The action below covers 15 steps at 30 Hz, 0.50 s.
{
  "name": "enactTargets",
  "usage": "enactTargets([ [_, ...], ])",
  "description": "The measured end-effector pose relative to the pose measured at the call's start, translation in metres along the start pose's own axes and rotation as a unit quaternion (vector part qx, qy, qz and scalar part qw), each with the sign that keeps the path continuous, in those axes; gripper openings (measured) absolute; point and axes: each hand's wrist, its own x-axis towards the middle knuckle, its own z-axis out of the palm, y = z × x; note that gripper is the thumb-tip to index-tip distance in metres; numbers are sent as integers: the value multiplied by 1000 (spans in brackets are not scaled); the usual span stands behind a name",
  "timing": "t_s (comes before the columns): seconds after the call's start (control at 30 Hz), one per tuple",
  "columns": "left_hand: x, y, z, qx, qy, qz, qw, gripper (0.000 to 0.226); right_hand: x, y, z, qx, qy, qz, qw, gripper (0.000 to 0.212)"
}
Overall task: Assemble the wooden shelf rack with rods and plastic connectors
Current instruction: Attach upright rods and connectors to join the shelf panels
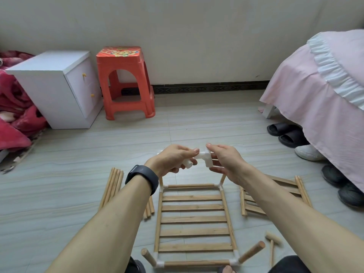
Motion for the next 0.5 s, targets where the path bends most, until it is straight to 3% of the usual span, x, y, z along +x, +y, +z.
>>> enactTargets([
  [0.17, 1, 2, 4, -19, 30, -11, 999, 44, -4, 3, -1, -26, -39, -81, 996, 35],
  [0.3, 5, 1, 4, -15, 34, -12, 999, 45, -4, 6, -5, -74, -44, -107, 991, 21],
  [0.4, 14, -7, -2, 80, 77, -4, 994, 39, 9, 5, -17, -53, -5, -81, 995, 16],
  [0.5, 26, -28, -21, 293, 182, -12, 938, 32, 35, 4, -44, 8, 92, -30, 995, 16],
])
